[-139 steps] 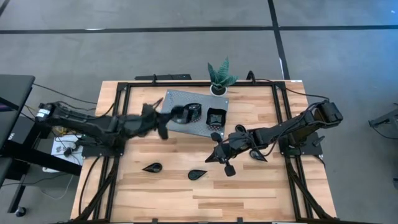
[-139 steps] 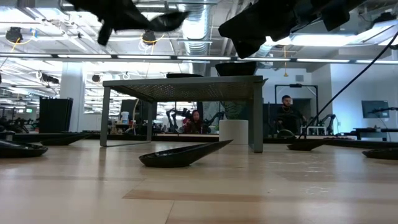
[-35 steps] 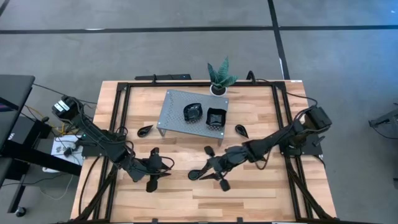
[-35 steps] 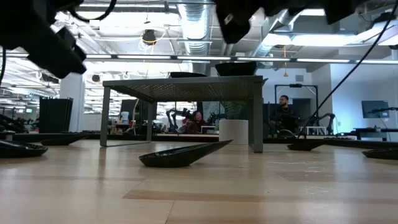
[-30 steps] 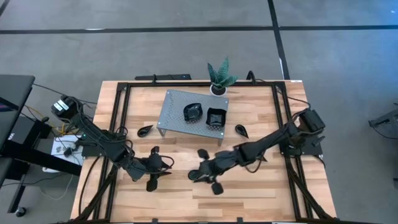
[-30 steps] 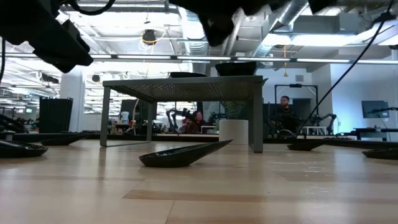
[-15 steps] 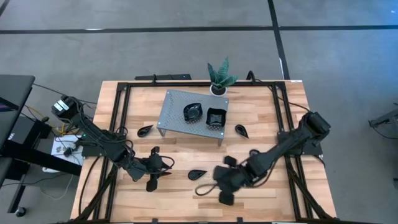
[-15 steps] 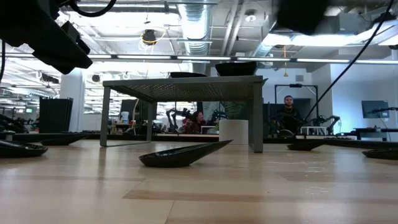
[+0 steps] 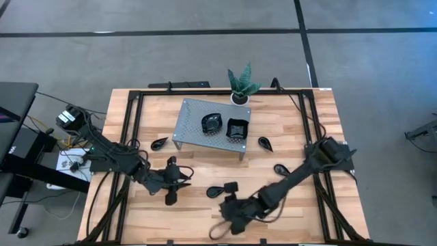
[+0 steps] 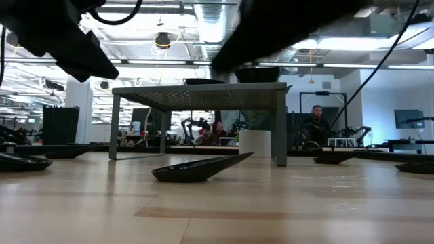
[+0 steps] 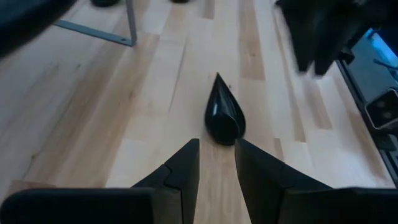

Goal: Pick & Place Mini shaped plates
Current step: Put the drop shaped plate on the shelf

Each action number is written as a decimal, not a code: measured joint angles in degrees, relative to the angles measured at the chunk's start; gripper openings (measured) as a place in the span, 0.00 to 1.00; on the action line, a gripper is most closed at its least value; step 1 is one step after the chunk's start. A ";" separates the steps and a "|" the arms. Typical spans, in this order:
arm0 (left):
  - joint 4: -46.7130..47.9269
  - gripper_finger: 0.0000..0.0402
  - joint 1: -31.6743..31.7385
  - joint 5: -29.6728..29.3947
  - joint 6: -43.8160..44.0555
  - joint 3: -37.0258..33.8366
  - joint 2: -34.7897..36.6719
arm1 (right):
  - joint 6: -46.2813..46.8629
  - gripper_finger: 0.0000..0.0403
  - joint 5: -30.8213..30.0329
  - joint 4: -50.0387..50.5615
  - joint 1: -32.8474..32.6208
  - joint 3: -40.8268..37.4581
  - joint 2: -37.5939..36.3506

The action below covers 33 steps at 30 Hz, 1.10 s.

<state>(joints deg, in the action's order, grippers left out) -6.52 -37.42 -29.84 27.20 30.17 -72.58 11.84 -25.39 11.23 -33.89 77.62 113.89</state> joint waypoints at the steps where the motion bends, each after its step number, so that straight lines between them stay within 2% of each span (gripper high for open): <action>1: 0.01 0.26 0.25 0.02 0.00 0.00 0.00 | 0.02 0.22 0.02 0.06 0.87 0.00 0.83; 3: -0.01 0.26 0.45 -0.01 0.01 0.00 0.00 | 0.06 0.22 0.64 0.58 2.65 -0.02 2.07; 10: -0.01 0.26 0.41 0.04 0.01 0.00 0.00 | 0.15 0.22 11.06 0.55 7.21 -0.02 3.56; 13: 0.00 0.26 0.41 0.04 0.03 0.00 0.00 | -0.41 0.22 13.29 0.24 7.78 -0.02 3.56; 22: 0.02 0.26 0.41 0.07 0.05 0.00 -0.02 | -7.23 0.22 12.02 0.76 8.70 -0.07 6.06; 33: 0.02 0.26 0.41 0.08 0.06 0.00 -0.02 | -7.74 0.21 11.89 1.91 10.68 0.00 6.38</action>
<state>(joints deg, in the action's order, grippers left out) -6.50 -37.01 -29.76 27.25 30.17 -72.60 4.10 -13.50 13.15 -23.20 77.62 120.27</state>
